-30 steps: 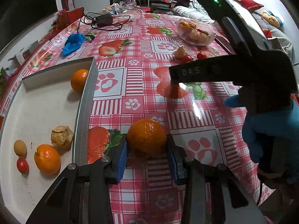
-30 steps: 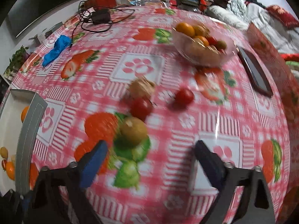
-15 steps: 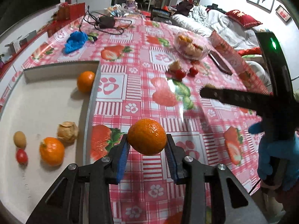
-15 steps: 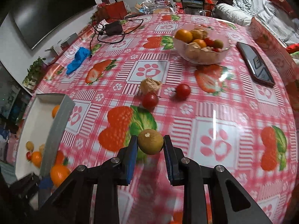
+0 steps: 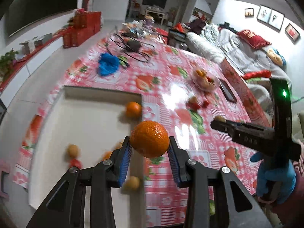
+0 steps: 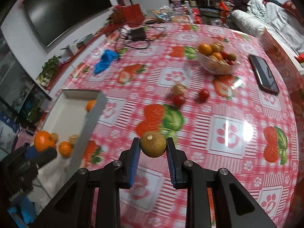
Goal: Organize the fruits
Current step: 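Carry the mandarin with the left gripper while the right gripper carries the yellow-green fruit to the tray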
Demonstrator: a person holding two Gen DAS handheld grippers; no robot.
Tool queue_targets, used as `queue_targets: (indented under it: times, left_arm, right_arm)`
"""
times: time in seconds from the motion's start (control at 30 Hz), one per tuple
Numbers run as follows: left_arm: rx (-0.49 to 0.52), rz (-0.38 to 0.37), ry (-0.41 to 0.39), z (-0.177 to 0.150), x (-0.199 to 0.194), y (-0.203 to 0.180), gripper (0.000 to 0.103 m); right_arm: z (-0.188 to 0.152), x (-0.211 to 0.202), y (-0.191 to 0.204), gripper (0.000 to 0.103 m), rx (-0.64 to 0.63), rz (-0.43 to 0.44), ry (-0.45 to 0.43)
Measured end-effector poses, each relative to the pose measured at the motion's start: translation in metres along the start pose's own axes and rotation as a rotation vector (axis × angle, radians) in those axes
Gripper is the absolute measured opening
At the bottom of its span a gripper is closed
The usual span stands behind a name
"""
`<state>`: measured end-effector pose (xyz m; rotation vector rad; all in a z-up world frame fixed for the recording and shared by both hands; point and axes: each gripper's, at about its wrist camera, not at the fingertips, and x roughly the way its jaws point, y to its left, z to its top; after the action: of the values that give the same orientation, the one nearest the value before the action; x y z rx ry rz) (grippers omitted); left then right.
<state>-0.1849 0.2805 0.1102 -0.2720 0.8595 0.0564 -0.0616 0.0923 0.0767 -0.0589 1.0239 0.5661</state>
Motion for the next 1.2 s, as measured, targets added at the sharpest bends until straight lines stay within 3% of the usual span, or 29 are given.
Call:
queue_targets:
  times: [0.3, 0.5, 0.8, 1.2]
  left_arm:
    - [-0.030, 0.118, -0.086, 0.022, -0.036, 0.064, 0.041]
    - [-0.028, 0.193, -0.069, 0.013, -0.025, 0.088, 0.041]
    - [-0.069, 0.191, 0.013, -0.004, 0.016, 0.106, 0.041]
    - [-0.072, 0.194, 0.051, -0.007, 0.046, 0.115, 0.041]
  right_arm:
    - [0.016, 0.004, 0.069, 0.029, -0.112, 0.064, 0.005]
    - [0.025, 0.018, 0.115, 0.029, -0.197, 0.087, 0.029]
    - [0.029, 0.053, 0.149, 0.029, -0.247, 0.112, 0.094]
    - [0.021, 0.100, 0.168, 0.029, -0.278, 0.101, 0.187]
